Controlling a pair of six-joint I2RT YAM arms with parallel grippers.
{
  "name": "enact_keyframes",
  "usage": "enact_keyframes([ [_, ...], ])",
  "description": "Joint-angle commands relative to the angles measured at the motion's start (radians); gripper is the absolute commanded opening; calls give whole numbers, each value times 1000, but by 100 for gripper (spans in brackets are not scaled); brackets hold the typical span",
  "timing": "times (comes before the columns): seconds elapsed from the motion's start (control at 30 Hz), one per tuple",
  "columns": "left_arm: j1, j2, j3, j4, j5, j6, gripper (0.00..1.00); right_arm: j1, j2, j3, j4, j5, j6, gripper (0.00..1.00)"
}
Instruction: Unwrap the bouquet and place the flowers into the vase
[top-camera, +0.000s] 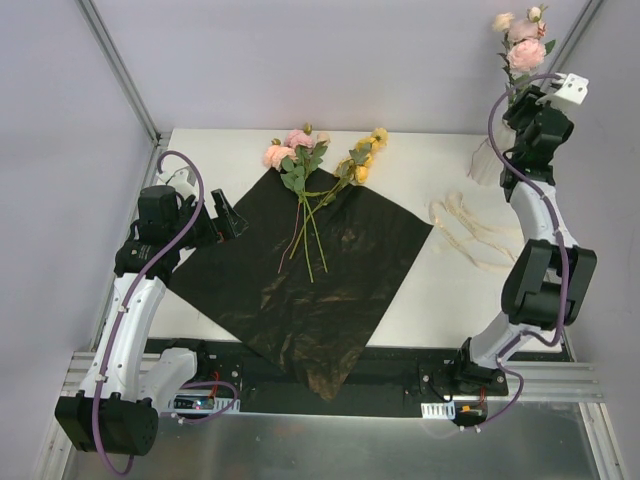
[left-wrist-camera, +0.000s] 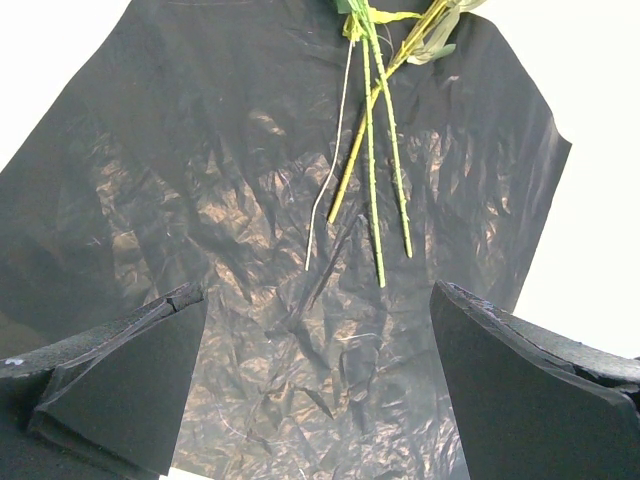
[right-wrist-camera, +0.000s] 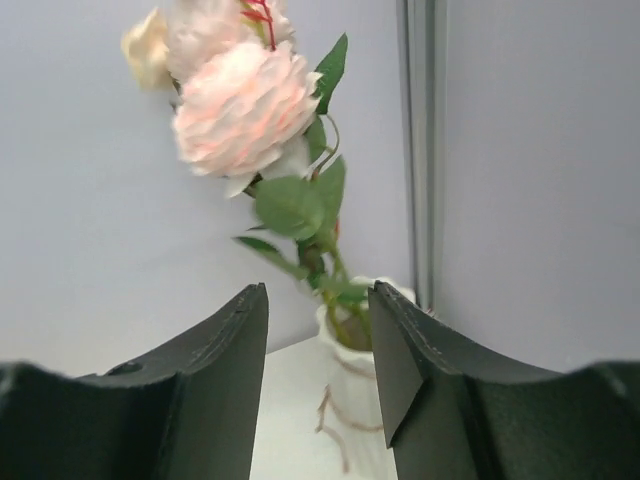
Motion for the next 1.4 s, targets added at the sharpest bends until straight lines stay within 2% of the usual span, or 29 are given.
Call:
enact_keyframes([
  [0.0, -7, -16, 10, 29, -30, 14, 99, 25, -145, 14, -239, -9, 185, 51],
  [0.13, -7, -13, 7, 29, -31, 14, 99, 60, -228, 1, -448, -30, 368, 50],
  [0.4, -7, 3, 7, 29, -26, 12, 99, 221, -316, -161, -612, -37, 589, 46],
  [0.67, -7, 9, 6, 29, -20, 9, 99, 491, -175, -235, -669, -173, 677, 41],
  [0.83, -9, 12, 7, 29, -14, 8, 99, 666, 26, -123, -681, -219, 660, 40],
  [0.97, -9, 3, 6, 29, -17, 9, 99, 766, 185, 64, -764, -144, 566, 38],
  [1.17, -12, 0, 6, 29, -14, 8, 99, 835, 339, 225, -795, -34, 503, 36],
  [1.37, -13, -5, 9, 30, -8, 5, 99, 866, 423, 319, -778, -6, 430, 35],
])
